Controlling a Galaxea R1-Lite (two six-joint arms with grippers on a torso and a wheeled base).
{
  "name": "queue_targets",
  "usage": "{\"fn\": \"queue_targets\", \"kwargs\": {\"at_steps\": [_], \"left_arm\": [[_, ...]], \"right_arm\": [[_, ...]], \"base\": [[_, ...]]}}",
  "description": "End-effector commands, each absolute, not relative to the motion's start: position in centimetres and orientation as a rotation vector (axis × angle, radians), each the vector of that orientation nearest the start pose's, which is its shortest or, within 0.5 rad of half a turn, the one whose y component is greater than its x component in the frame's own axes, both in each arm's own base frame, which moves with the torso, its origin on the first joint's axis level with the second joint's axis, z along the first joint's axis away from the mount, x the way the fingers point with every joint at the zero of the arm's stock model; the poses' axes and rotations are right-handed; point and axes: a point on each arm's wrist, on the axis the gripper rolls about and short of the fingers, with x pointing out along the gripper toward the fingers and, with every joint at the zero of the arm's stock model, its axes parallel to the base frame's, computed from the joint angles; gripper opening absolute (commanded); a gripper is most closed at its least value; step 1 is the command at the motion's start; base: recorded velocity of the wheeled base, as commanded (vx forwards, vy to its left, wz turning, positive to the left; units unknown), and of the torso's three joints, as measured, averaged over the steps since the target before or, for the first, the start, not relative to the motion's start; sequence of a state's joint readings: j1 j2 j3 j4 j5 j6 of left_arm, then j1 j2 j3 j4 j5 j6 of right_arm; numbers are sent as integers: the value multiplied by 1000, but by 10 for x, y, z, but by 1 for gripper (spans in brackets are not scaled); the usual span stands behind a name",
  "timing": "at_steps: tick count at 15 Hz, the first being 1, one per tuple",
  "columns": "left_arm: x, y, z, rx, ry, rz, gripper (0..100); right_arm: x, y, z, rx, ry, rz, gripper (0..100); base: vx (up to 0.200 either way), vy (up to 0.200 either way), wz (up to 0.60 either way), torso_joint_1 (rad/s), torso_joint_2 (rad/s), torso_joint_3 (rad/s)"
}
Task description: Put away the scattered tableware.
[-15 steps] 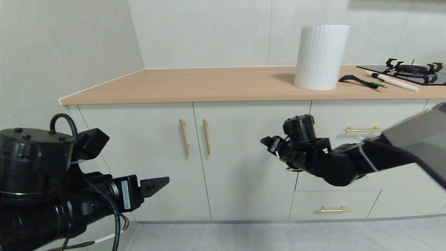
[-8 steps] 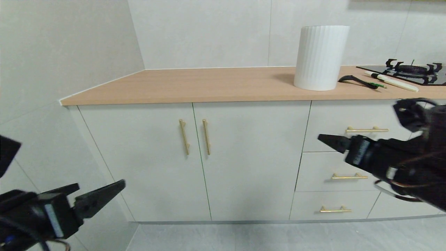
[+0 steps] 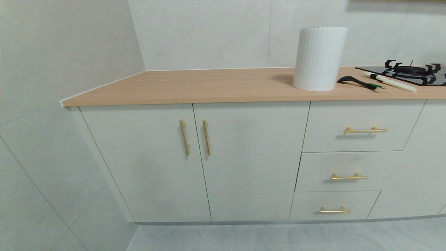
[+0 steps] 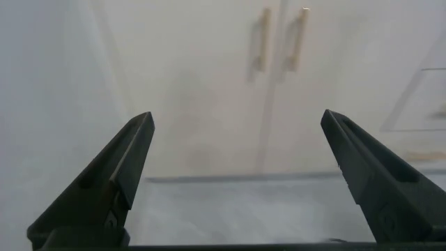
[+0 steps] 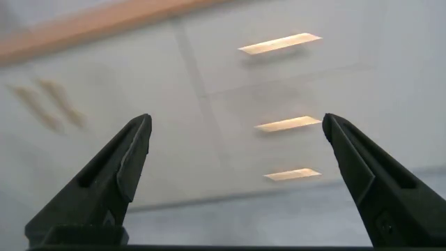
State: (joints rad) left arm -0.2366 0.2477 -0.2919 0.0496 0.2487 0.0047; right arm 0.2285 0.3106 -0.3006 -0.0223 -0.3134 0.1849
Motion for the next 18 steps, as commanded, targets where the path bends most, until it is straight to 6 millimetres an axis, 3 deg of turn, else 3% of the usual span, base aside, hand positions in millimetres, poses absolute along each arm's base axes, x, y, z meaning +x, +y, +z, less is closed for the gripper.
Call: {"fn": "queue_targets", "kwargs": {"at_steps": [1,3,5,7,8,10,14,18], "left_arm": [[-33,11,136,27,-76,147,100],[-32,9,132,34,-76,212,100],[-36,5,108,97,-79,261,100],[-28,5,91,121,-41,259,100],[-24,5,83,122,-54,245,100],[-24,5,82,119,-46,220,100],[-23,1,80,104,-44,76,100],[-23,0,75,58,5,-2,100]], "right_arm": [[-36,-11,139,146,-91,-291,100],[-39,-8,133,109,-95,-336,100],[-32,-7,108,81,-38,-352,100],[-29,-7,98,74,-60,-340,100],[-24,-7,84,29,-74,-308,100],[-24,-6,83,20,-72,-280,100],[-23,-1,75,-8,6,-54,100],[-23,-1,76,-12,-1,-46,100]], "base": [[0,0,0,0,0,0],[0,0,0,0,0,0],[0,0,0,0,0,0],[0,0,0,0,0,0],[0,0,0,0,0,0],[0,0,0,0,0,0],[0,0,0,0,0,0],[0,0,0,0,0,0]]}}
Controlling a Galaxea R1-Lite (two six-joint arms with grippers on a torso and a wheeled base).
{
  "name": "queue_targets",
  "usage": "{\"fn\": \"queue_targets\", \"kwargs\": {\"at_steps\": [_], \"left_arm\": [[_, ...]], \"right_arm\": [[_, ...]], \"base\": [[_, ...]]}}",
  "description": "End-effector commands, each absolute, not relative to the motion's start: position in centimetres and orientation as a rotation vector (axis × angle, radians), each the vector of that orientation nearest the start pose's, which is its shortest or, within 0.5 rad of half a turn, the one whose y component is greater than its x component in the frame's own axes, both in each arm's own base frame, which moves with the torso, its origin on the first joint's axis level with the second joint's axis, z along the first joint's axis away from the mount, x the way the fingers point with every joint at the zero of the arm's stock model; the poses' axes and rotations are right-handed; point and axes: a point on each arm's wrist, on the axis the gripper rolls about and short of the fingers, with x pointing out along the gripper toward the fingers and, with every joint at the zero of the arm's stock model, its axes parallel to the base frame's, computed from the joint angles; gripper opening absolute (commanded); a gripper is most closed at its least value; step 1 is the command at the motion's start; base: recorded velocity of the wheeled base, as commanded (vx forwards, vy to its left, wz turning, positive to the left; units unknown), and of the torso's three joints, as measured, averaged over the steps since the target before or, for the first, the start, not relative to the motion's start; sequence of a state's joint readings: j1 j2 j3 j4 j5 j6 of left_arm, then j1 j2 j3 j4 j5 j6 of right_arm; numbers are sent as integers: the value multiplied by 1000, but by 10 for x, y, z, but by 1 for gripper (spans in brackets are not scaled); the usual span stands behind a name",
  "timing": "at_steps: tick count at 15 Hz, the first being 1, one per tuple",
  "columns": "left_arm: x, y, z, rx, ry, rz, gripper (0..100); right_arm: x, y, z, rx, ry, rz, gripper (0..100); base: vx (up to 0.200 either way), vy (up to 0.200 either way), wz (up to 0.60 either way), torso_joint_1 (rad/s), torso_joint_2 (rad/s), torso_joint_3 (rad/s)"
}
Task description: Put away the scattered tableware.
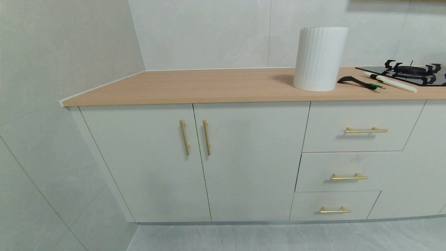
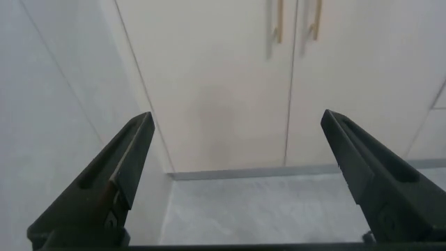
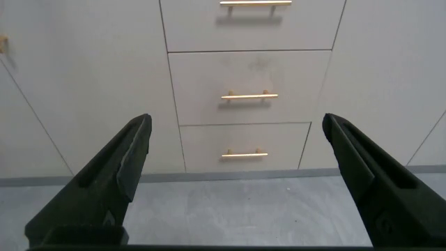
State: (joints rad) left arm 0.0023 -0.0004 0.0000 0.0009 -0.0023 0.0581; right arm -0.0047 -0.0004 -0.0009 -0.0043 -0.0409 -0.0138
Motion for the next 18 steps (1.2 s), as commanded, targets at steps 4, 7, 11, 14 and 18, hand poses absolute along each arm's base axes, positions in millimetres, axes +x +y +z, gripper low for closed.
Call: {"fn": "queue_targets", "kwargs": {"at_steps": [4,7,11,14,18], "left_arm": [[-23,0,75,0,2,0,100],[-23,0,75,0,2,0,100],[-23,0,75,-2,2,0,100],[-23,0,75,-2,2,0,100],[-23,0,75,-2,2,0,100]], "right_arm": [[-23,-1,76,-15,-1,-38,100],[-23,0,76,-11,-3,-9,100],[-23,0,76,-3,-3,-3,100],[-23,0,76,-2,-3,-3,100],[-23,0,76,-2,-3,-5,100]], "base": [[0,0,0,0,0,0],[0,0,0,0,0,0],[0,0,0,0,0,0],[0,0,0,0,0,0],[0,-100,0,2,0,6]]}}
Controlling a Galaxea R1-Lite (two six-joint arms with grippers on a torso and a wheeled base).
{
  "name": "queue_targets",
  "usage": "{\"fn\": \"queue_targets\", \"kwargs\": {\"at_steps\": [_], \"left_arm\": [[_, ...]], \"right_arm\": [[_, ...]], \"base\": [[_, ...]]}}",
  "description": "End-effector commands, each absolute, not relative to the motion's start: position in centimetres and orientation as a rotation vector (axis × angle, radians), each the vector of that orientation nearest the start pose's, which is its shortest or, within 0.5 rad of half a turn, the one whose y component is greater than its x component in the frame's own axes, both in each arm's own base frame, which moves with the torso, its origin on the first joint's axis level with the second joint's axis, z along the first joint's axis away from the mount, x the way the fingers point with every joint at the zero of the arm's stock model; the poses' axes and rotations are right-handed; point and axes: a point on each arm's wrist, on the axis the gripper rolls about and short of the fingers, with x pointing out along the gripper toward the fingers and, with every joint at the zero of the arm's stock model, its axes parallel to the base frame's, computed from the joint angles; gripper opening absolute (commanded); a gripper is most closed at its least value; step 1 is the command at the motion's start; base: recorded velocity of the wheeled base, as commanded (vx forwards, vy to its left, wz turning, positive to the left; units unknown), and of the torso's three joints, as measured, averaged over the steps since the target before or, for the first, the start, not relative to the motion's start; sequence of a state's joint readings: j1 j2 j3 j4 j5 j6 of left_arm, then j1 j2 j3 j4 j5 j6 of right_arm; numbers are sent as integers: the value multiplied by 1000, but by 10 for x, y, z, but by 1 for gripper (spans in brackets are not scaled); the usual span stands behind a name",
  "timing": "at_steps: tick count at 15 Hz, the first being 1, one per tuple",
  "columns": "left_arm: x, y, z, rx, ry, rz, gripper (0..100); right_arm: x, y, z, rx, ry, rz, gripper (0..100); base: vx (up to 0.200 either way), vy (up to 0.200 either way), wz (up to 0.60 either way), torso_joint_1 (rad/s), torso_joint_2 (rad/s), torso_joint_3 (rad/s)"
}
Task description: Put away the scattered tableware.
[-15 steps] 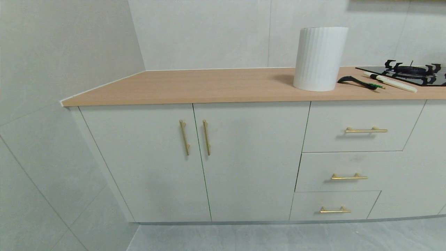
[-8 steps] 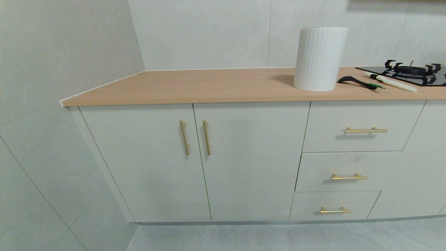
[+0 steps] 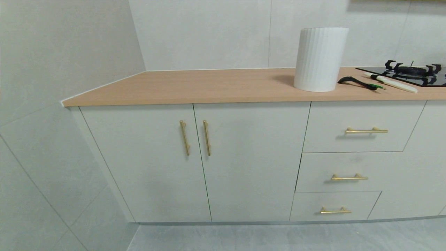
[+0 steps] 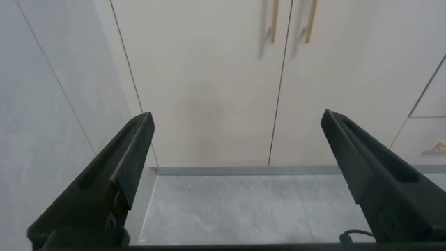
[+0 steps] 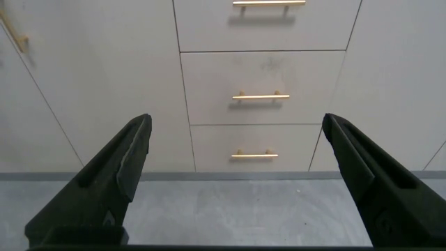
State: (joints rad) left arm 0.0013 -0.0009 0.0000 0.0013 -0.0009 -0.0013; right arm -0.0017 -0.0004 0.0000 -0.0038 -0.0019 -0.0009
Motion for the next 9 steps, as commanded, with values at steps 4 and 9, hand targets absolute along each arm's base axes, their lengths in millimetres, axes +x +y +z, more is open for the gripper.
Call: {"fn": "queue_targets", "kwargs": {"at_steps": [4,9], "left_arm": [[-23,0,75,-2,2,2,100],[-23,0,75,-2,2,2,100]], "right_arm": [[-23,0,76,-2,-3,-3,100],[-23,0,76,0,-3,-5,100]], "base": [[0,-200,0,4,0,1],[0,-200,0,4,4,3]]}}
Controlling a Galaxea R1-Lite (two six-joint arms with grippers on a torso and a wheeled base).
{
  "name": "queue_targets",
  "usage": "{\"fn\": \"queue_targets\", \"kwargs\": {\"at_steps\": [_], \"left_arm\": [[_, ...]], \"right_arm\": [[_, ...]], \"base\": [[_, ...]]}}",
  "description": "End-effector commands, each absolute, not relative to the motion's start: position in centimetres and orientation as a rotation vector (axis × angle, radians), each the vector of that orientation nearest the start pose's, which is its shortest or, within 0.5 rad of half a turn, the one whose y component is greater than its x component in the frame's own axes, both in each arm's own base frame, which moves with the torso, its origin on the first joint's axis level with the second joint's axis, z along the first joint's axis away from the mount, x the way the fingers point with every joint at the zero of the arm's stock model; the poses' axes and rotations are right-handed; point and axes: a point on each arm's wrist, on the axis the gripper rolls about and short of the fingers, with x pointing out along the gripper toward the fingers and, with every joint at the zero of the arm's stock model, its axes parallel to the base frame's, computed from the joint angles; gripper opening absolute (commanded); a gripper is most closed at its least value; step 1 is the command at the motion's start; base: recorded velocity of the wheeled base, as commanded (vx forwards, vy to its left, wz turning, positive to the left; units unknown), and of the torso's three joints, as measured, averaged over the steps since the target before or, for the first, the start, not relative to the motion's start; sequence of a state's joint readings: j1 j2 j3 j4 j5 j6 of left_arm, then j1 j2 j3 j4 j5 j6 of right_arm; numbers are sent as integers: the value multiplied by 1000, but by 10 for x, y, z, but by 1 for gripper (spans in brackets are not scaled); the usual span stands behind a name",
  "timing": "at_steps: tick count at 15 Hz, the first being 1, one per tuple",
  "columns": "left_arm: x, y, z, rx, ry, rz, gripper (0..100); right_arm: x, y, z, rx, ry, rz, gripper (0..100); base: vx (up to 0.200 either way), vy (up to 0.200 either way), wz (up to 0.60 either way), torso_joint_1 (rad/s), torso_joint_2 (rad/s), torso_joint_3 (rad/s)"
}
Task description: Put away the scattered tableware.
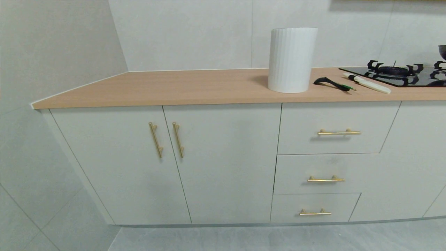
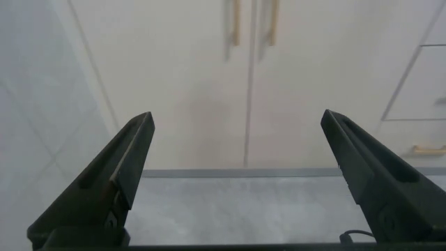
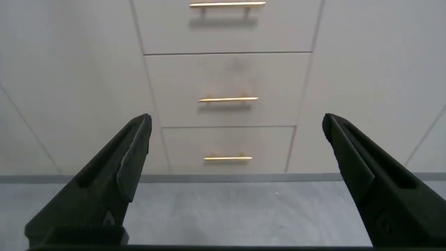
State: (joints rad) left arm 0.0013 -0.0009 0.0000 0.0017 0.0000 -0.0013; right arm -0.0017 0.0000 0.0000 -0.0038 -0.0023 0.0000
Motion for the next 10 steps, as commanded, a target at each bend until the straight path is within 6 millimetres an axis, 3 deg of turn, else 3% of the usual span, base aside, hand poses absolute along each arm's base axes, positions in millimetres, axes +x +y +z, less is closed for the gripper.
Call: {"fn": "queue_targets", "kwargs": {"at_steps": [1,3,10], "left_arm": [[-23,0,75,-2,2,2,100],[-23,0,75,-3,2,2,100],[-23,0,75,-3,2,2,100]], "right_arm": [[-23,0,76,0,-3,-5,100],[-23,0,76,0,-3,-3,100],[-23,0,76,0,-3,-5,100]], "base": [[0,-200,0,7,2,2],[0,-200,0,2,2,5],[0,0,0,0,0,0]]}}
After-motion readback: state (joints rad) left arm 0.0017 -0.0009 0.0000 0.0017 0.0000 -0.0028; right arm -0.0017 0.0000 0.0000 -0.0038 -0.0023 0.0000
